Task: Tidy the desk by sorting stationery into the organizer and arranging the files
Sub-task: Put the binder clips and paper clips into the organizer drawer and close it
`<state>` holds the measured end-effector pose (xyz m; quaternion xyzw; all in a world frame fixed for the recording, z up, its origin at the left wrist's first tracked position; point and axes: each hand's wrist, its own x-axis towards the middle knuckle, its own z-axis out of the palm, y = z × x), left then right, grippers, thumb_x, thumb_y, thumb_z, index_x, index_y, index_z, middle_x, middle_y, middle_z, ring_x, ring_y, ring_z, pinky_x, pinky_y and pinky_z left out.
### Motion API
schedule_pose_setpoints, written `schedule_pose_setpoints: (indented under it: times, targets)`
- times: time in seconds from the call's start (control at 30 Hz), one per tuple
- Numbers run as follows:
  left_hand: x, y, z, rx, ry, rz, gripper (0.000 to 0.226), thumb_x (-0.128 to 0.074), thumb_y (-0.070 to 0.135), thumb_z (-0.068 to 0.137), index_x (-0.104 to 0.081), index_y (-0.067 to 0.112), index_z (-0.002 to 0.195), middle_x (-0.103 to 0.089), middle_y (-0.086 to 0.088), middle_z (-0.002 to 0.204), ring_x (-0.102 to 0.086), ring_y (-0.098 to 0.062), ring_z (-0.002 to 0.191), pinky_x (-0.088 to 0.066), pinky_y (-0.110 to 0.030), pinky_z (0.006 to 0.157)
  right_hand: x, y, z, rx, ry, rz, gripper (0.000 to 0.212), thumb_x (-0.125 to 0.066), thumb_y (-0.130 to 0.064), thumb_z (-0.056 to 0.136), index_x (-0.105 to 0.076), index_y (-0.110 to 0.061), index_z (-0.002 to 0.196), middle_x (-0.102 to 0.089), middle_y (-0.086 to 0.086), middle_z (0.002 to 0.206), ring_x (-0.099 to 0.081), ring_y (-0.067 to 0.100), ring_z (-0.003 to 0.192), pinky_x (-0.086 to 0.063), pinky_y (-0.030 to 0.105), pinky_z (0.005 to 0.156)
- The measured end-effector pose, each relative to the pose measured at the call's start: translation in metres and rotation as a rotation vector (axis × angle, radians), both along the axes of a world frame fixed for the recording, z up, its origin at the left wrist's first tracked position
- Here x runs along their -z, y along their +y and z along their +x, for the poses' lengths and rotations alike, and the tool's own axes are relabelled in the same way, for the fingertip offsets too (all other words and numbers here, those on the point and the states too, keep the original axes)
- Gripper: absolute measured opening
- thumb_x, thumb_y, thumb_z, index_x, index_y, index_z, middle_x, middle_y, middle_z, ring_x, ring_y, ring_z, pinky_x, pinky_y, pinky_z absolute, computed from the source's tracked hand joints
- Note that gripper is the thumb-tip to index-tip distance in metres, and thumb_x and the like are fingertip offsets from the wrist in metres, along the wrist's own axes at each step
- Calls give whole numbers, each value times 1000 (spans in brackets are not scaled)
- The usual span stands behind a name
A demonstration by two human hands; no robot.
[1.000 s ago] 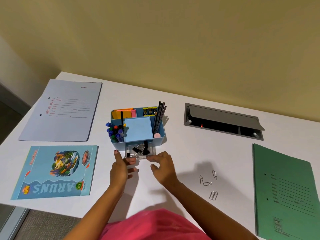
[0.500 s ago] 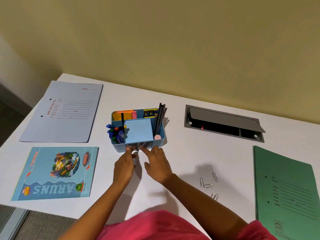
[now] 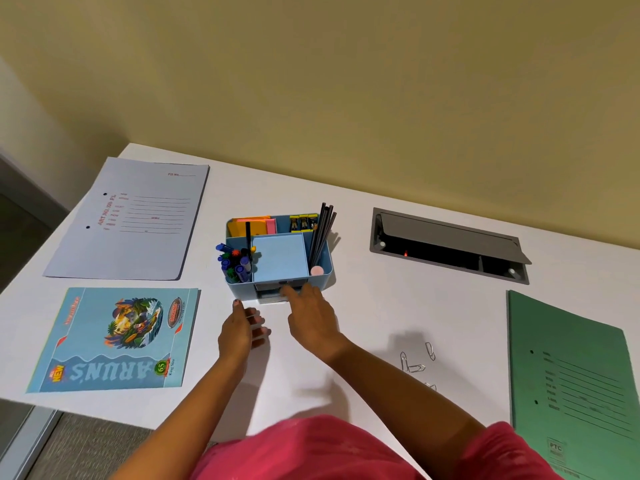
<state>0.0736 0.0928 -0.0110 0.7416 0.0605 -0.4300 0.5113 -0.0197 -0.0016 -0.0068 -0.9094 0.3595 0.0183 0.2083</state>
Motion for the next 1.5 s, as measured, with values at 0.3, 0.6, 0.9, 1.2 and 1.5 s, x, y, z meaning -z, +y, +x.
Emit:
schedule_pose_setpoints:
  times: [0.3, 0.6, 0.9, 1.2, 1.5]
  targets:
    - [6, 15, -3, 19, -98, -40, 28, -60, 22, 92, -64, 11, 118, -68, -11, 101, -68, -29, 87, -56, -36, 78, 10, 25, -27, -29, -38, 40, 44, -51, -7, 90, -42, -22, 131, -51, 13, 119, -50, 28, 107, -47, 35, 87]
    - [16, 21, -11, 32, -90, 21, 27, -66, 3, 85, -69, 3, 111, -72, -19, 94, -70, -35, 78, -57, -40, 85, 23, 36, -64, 27, -139, 136, 37, -47, -15, 96, -44, -29, 130, -53, 3, 116, -56, 18, 103, -51, 27, 91]
    - [16, 22, -12, 40, -120, 19, 23, -63, 1, 87, -68, 0, 109, -70, -17, 89, -68, -30, 73, -56, -15, 57, 39, 14, -174, 943, -377, 78, 17, -58, 1, 82, -66, -14, 78, -63, -1, 69, -58, 17, 66, -34, 11, 58]
    - [24, 19, -13, 116, -238, 103, 21, -63, 8, 86, -72, 7, 105, -71, -8, 77, -71, -29, 77, -51, -41, 95, 53, 19, -219, 1260, -275, 80, 11, -56, 0, 86, -63, -1, 94, -64, 21, 95, -60, 34, 85, -44, 33, 74]
    - [19, 19, -13, 103, -231, 83, 25, -61, 4, 88, -68, 4, 112, -69, -11, 88, -67, -34, 76, -53, -12, 56, 52, 21, -175, 1018, -270, 137, 11, -60, 5, 78, -65, -5, 77, -64, 4, 71, -57, 20, 71, -32, 18, 55]
